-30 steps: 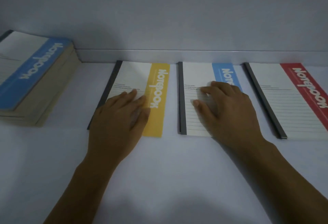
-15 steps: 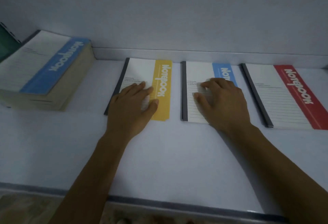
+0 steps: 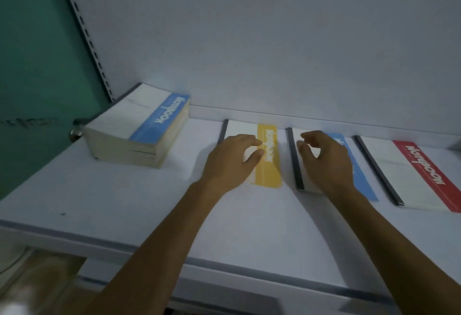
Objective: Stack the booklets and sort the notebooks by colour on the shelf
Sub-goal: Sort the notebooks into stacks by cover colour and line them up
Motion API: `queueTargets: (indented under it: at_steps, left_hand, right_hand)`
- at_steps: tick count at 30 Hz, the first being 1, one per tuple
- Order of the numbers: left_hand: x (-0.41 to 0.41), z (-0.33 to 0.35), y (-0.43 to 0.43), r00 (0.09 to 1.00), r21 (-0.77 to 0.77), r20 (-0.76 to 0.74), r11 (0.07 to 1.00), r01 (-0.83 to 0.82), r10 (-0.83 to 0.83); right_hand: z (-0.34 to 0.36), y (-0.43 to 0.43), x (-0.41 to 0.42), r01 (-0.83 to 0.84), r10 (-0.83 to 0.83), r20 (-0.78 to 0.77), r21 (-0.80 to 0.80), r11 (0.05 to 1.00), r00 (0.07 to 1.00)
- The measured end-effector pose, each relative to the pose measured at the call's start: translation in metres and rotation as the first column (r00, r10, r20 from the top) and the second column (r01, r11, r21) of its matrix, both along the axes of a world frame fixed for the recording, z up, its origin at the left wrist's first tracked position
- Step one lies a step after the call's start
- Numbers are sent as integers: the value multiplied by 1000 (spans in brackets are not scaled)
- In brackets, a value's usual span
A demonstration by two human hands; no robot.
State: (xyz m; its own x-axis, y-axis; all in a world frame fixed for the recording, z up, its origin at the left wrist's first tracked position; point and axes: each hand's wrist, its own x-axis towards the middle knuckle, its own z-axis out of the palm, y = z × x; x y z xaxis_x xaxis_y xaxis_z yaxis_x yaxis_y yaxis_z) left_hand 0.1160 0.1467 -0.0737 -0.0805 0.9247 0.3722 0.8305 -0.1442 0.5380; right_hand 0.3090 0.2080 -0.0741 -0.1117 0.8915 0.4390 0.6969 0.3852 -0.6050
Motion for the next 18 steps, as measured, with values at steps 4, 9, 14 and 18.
queueTargets:
  at_steps: [4, 9, 14, 18]
  left_hand:
    - [-38, 36, -12, 996, 93, -88, 996, -9, 17]
    - [-131, 77, -36, 907, 201, -365, 969, -144, 211]
    - [-194, 66, -63, 851, -147, -511, 963, -225, 121]
    - [-183, 59, -85, 898, -114, -439, 992, -58, 2]
  right_hand:
    - [11, -26, -74, -75, 79, -160, 31, 997, 984]
    - [23, -49, -162, -149, 116, -434, -42, 988, 894]
    - [13, -75, -221, -255, -19, -640, -332, 908, 768]
    - [12, -95, -236, -295, -144, -666, -500, 814, 732]
